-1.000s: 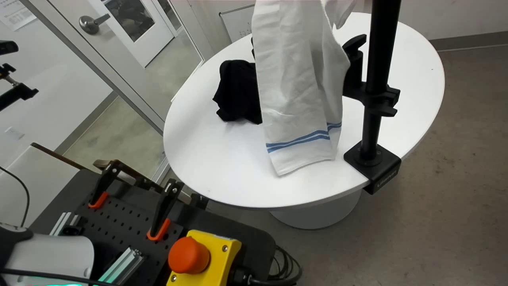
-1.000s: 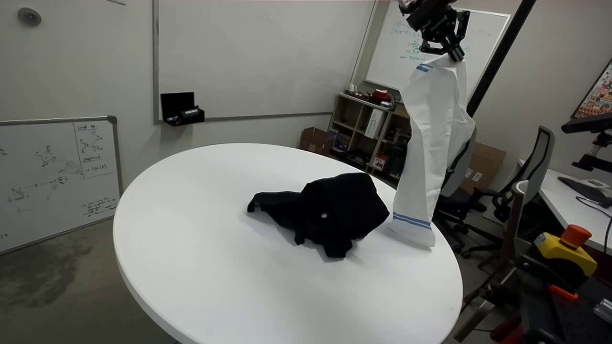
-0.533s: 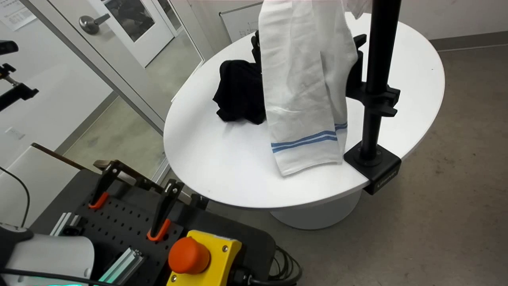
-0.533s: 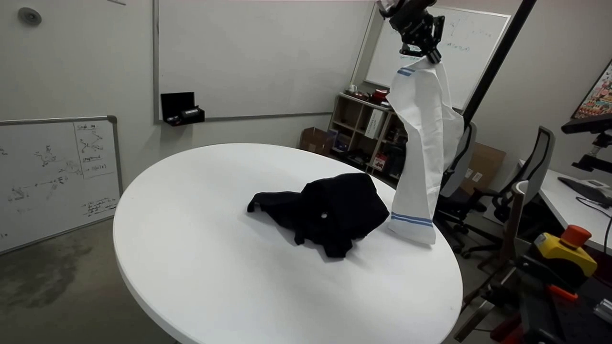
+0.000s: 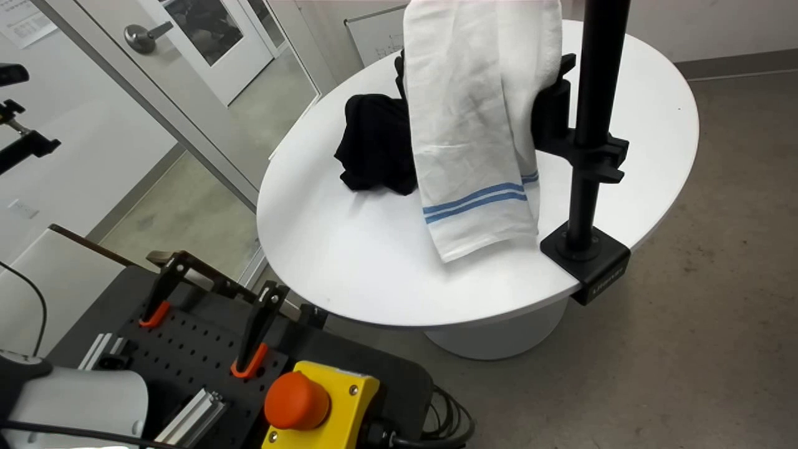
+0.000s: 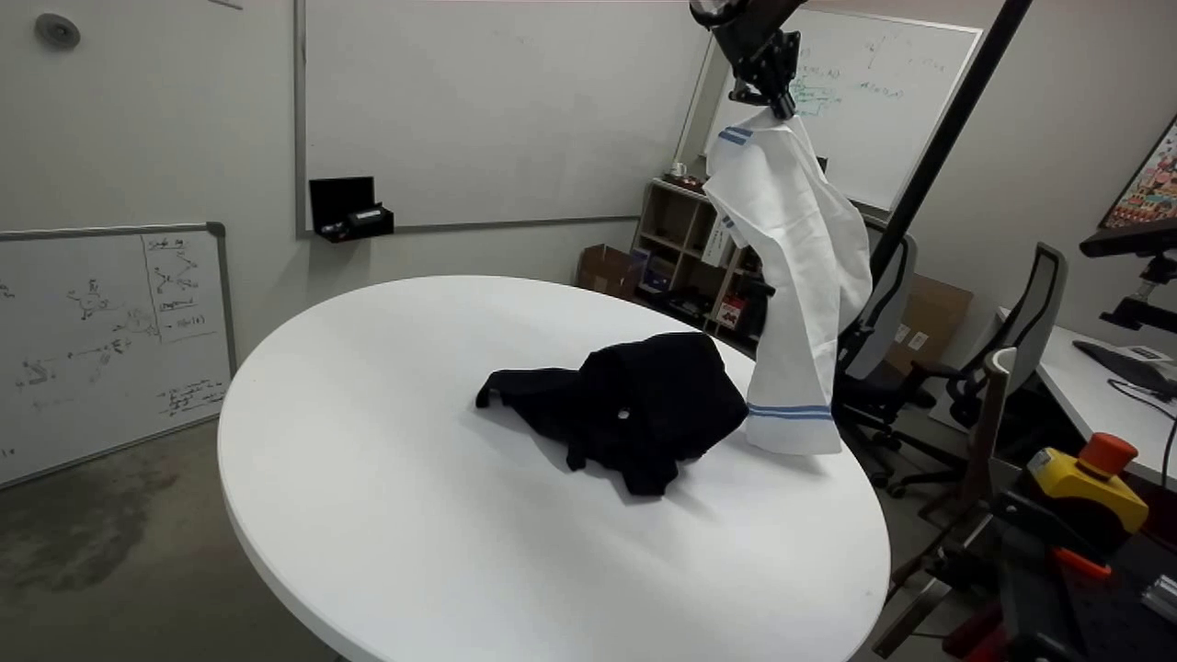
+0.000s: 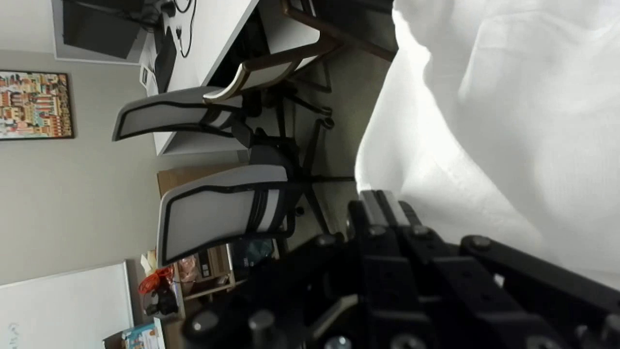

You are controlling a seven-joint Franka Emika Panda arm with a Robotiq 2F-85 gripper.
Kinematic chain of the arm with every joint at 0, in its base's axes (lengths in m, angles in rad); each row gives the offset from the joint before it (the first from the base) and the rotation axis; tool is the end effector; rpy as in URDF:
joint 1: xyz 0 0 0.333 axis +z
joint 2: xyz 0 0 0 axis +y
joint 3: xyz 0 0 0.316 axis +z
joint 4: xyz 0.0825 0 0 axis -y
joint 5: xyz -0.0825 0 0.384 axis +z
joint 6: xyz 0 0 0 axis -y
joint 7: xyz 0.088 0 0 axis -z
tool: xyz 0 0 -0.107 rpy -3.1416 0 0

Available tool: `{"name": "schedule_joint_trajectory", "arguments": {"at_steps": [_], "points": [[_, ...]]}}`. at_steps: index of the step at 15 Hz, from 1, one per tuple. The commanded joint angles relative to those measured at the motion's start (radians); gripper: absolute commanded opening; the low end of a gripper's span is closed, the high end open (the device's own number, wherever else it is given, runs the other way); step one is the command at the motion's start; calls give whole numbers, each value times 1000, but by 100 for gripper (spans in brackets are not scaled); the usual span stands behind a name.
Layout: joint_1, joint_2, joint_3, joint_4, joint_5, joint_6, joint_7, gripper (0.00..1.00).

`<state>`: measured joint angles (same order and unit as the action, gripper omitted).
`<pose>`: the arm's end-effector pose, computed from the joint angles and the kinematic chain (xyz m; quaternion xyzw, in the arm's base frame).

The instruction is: Hang the white cloth on the stand

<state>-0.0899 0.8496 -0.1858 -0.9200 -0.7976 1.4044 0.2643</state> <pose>0.7023 -0.2304 0.4065 0.8512 -0.2142 -0.1518 0.4544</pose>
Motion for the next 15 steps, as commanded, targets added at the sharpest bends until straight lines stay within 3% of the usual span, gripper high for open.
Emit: {"name": "schedule_joint_trajectory", "arguments": {"at_steps": [1,15], "points": [[-1,5,-1,7,-2,4,-19,2],[-2,13,-1,18,-3,4,-37,2]]}}
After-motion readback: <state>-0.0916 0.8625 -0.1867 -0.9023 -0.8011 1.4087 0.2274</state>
